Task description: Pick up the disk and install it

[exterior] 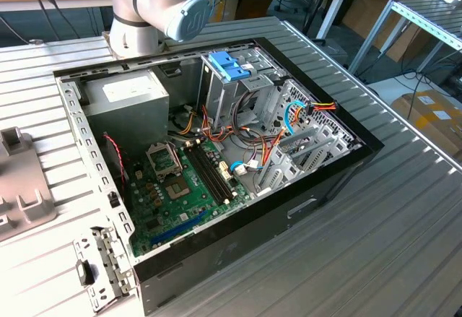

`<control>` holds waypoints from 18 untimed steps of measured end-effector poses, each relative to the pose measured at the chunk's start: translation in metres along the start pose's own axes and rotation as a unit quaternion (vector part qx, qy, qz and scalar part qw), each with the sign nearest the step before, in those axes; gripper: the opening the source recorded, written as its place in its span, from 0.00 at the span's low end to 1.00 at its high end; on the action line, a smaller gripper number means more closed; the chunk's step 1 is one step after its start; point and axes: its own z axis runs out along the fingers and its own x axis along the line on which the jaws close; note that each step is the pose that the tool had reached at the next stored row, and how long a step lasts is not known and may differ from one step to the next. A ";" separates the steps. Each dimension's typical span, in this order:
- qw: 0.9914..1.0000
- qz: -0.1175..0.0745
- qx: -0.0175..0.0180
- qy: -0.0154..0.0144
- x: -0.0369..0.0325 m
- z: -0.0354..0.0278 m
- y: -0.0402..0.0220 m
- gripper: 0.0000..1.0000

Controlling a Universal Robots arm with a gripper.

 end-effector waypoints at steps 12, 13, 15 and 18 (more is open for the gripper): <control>1.000 0.000 0.000 0.000 -0.0011 -0.0101 0.0006 0.38; 1.000 0.000 0.000 0.000 -0.0012 -0.0109 0.0007 0.38; 1.000 0.000 0.000 0.000 -0.0014 -0.0122 0.0007 0.38; 1.000 0.000 0.000 0.000 -0.0017 -0.0149 0.0009 0.38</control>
